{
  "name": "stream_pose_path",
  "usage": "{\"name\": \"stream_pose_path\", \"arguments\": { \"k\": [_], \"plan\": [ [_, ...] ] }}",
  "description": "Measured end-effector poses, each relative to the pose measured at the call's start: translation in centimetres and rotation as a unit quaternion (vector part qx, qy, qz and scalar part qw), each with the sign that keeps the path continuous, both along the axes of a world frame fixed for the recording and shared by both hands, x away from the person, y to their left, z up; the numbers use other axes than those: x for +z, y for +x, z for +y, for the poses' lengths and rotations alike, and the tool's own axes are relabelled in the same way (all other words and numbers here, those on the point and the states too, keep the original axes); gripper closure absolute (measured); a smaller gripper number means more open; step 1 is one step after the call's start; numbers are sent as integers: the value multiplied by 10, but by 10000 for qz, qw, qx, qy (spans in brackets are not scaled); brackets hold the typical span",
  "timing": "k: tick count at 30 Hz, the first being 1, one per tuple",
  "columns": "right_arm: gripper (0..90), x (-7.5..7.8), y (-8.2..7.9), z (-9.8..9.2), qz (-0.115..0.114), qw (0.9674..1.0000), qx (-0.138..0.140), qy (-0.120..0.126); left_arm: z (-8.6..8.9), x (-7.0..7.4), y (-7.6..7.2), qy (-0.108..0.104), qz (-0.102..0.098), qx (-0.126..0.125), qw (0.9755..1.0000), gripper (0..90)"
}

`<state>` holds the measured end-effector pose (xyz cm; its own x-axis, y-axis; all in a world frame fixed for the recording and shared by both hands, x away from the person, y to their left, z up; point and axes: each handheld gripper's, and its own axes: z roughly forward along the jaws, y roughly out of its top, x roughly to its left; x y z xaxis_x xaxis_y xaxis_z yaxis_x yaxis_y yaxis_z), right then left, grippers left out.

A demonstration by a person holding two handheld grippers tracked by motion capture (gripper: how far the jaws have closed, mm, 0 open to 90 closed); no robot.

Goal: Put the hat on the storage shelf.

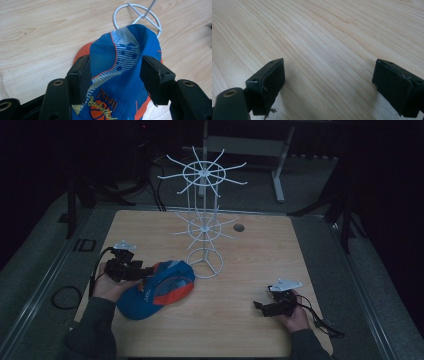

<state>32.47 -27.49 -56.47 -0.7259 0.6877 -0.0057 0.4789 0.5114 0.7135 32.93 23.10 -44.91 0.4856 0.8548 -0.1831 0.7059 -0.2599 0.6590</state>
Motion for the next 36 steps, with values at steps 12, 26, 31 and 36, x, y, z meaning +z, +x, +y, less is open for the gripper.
{"name": "stream_pose_path", "arguments": {
  "k": [12,26,31,36],
  "plan": [
    [107,0,0,0,-1,10000,0,0,-12,-3,4,129,136,-243,9995,275],
    [107,0,0,0,-8,10000,7,-1,-28,-13,11,436,298,-348,9980,192],
    [107,0,0,0,-8,10000,9,-2,-38,-20,16,575,379,-444,9966,194],
    [107,0,0,0,4,10000,6,0,-43,-26,20,660,476,-521,9953,203]
  ]
}}
